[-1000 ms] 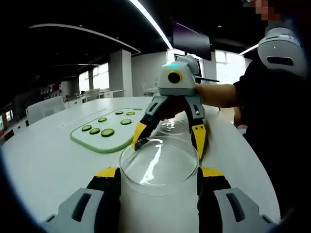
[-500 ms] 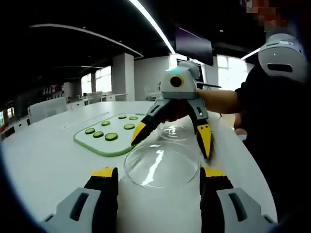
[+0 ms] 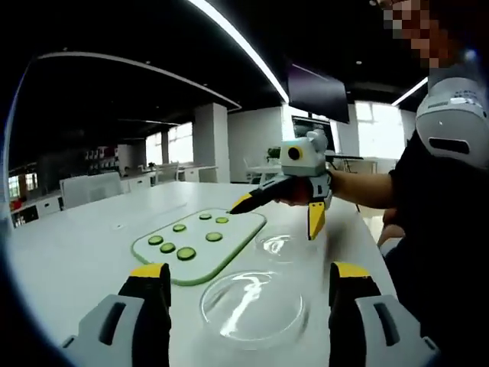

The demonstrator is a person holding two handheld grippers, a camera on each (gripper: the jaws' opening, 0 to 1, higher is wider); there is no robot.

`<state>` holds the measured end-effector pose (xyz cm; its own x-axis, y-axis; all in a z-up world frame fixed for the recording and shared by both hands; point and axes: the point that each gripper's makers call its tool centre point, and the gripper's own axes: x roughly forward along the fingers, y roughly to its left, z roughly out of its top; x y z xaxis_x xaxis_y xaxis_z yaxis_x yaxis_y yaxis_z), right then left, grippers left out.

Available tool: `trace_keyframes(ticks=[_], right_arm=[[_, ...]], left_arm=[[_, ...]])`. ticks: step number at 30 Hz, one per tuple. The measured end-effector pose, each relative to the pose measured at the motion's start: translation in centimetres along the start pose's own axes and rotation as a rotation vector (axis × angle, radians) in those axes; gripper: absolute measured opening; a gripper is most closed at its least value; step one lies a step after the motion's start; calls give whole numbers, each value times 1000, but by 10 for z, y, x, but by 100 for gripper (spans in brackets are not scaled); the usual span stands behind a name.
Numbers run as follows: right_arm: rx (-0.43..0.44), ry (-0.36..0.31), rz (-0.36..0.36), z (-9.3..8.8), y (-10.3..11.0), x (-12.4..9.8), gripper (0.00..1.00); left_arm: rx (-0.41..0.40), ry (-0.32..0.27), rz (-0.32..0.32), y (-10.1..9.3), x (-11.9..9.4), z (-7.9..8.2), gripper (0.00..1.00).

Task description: Open the petri dish lid, add cucumber slices into the petri dish, and close the lid

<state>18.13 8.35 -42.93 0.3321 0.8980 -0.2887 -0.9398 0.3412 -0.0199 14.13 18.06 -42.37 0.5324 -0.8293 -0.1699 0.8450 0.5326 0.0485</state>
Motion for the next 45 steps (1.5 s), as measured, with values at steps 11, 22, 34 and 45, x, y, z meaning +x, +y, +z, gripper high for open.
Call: trace_keyframes(ticks=[11, 22, 34, 45], right_arm=[[54, -24, -244, -9, -17, -96, 97], [90, -19, -340, -22, -3, -149, 97], [106, -47, -336, -13, 4, -161, 97], [90, -17, -314, -16, 11, -157, 96]], left_arm=[[-29, 21, 137, -2, -8, 5, 84], [-60, 31, 230, -14, -20, 11, 90], [-94, 25, 214, -27, -27, 15, 95], [-83, 32, 220, -31, -25, 16, 95]])
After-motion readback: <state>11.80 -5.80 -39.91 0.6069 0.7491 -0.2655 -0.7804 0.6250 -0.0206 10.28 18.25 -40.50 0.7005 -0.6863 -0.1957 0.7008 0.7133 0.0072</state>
